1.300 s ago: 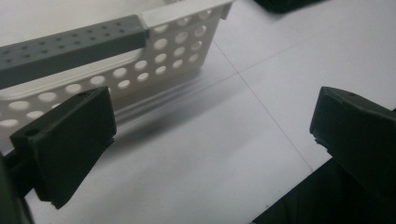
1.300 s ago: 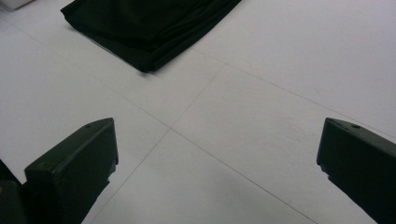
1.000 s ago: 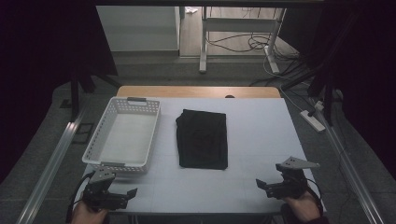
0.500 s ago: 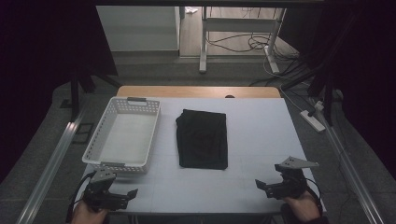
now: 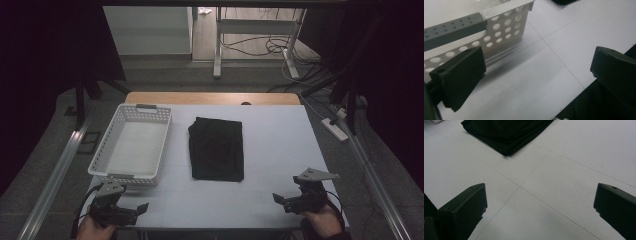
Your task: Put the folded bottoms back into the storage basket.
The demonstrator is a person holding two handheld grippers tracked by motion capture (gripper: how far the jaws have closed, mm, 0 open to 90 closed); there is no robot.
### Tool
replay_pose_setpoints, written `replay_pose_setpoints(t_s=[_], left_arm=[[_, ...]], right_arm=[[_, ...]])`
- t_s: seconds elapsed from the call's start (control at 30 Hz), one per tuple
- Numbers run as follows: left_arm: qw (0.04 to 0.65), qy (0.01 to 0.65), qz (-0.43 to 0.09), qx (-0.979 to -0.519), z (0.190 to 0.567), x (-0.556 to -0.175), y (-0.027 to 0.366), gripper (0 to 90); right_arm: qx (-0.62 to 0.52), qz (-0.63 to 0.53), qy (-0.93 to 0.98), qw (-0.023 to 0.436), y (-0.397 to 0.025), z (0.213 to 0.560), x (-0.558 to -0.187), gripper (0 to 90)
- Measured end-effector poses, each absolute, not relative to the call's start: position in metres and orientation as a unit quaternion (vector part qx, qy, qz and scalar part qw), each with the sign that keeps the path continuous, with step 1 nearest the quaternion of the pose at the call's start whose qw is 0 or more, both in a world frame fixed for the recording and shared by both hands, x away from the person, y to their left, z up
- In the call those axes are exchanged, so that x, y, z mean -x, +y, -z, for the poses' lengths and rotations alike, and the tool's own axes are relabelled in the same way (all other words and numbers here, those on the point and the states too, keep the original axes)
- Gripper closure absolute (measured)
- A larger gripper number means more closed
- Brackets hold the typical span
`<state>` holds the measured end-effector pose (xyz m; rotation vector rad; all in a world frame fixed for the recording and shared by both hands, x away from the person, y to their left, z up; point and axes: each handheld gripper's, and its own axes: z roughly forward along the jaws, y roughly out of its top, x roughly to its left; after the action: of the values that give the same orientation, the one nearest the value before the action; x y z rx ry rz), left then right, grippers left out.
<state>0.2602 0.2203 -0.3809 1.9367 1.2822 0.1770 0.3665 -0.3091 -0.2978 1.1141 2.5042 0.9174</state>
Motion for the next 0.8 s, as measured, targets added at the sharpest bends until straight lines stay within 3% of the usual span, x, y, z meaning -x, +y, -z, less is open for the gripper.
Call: replay_pose_setpoints(t_s=[0.8], left_arm=[[0.414,0.472,-0.06,-0.776,0.376,-0.269,0.205,0.0]], right_arm=[[-0.376,-0.309,0.865,0.123,-0.307,0.299,-0.367,0.0]])
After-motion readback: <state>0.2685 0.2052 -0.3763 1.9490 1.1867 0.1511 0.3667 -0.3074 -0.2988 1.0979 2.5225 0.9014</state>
